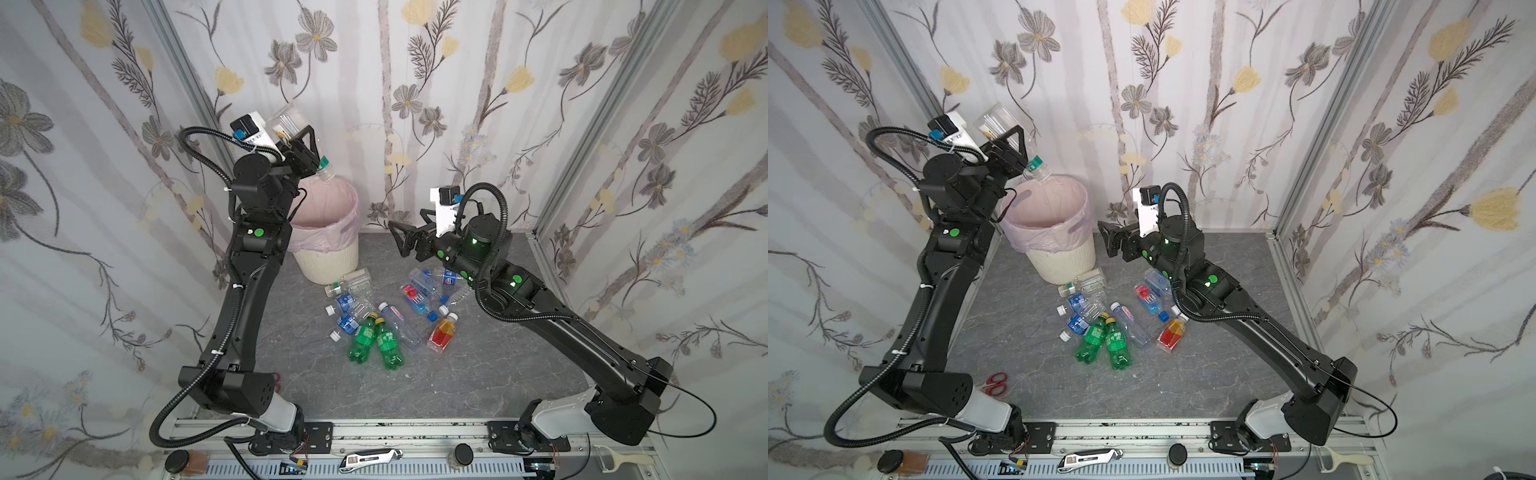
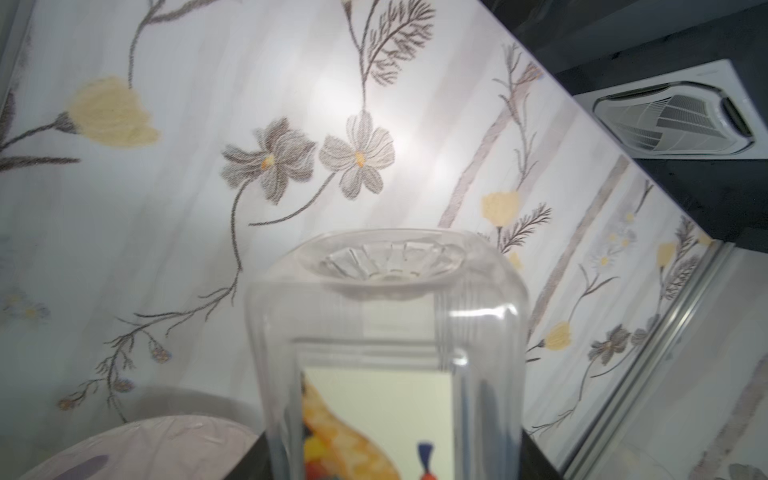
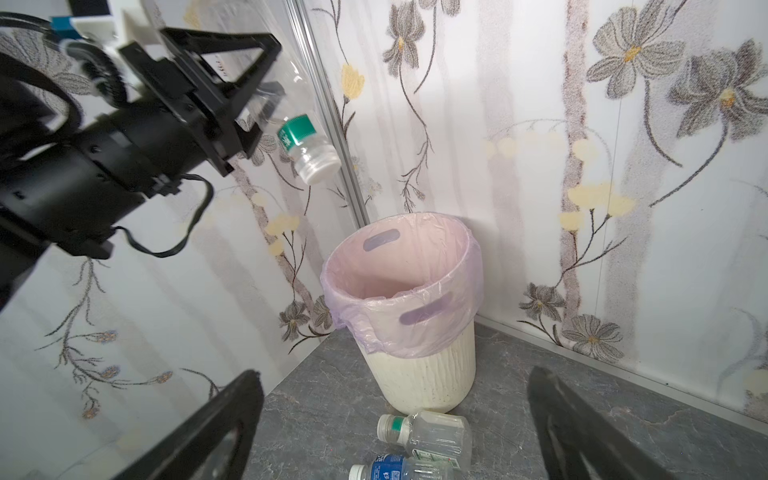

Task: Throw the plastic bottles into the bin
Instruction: 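Open the left gripper to drop the bottle into the bin, then move both grippers back down over the bottle pile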

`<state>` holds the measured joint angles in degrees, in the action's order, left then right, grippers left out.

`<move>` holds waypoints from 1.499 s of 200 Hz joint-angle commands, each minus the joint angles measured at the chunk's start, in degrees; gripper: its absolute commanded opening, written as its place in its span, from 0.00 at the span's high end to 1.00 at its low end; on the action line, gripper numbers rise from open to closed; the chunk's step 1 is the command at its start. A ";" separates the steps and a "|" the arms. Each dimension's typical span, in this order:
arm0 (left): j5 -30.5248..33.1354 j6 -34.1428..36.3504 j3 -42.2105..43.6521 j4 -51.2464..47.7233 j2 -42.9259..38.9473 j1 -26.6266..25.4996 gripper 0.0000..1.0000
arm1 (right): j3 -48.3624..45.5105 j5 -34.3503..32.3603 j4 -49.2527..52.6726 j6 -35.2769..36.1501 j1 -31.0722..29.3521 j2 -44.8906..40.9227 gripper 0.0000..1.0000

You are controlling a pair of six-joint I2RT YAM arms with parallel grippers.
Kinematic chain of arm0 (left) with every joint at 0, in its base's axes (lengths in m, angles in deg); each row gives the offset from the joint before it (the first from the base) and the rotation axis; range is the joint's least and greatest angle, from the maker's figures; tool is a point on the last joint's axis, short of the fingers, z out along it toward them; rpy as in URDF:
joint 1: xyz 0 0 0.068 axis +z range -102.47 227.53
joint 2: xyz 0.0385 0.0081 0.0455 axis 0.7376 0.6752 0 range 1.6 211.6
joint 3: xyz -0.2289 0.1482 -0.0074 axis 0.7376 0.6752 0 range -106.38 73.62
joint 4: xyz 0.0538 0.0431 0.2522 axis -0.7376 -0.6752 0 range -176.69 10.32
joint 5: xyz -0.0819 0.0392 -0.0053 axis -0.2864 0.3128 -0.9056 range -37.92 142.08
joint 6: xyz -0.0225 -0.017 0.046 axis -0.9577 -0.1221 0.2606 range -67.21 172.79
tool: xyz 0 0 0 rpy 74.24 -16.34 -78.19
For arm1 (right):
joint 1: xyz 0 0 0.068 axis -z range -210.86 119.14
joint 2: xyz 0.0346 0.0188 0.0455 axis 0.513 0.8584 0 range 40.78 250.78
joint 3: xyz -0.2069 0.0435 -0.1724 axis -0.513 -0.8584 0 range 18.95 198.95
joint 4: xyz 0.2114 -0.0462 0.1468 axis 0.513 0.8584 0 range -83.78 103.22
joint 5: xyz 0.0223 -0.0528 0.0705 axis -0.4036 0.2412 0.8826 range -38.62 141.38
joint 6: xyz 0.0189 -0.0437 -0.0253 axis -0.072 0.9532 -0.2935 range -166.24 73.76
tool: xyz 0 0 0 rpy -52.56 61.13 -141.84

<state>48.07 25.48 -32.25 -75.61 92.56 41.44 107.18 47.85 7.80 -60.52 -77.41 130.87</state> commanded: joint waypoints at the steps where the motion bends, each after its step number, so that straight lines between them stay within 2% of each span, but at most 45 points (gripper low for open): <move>1: 2.29 -1.26 0.31 -3.31 5.29 2.71 0.26 | 0.54 1.10 -1.39 -0.70 -0.08 0.65 0.00; 22: -1.20 -4.21 0.05 -5.07 7.11 4.26 0.02 | 0.22 1.23 -0.89 -1.05 -0.12 0.77 0.00; 26: -1.96 -5.02 0.08 -5.40 7.28 4.39 0.00 | 0.13 1.18 -0.82 -1.09 -0.10 0.78 0.00; 56: -3.04 -6.85 2.23 -6.82 4.73 4.01 0.00 | -0.03 1.60 -0.61 -1.43 -0.13 0.96 0.00; 101: -2.48 -5.01 5.61 -6.78 -0.94 1.21 0.00 | -1.92 1.05 -1.57 -2.32 -0.08 0.90 0.00; 156: 0.57 -2.50 12.04 -6.80 -6.17 -7.62 0.00 | -5.78 -1.12 -2.02 -3.03 -0.10 -1.45 0.00; 217: 6.54 -0.50 22.54 -6.88 -10.19 -16.94 0.00 | -14.28 -6.24 -2.24 -2.93 0.13 -8.42 0.00; 266: 7.56 0.52 30.53 -8.30 -14.00 -22.04 0.00 | -23.75 -7.26 1.93 -8.23 5.46 -16.27 0.00; 300: 11.69 0.72 35.55 -10.07 -15.69 -26.56 0.00 | -32.82 -8.35 5.73 -13.89 9.93 -20.92 0.00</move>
<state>55.55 25.74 0.52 -84.74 77.98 17.09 79.01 41.51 9.92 -68.83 -69.34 111.87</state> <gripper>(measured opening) 0.997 0.996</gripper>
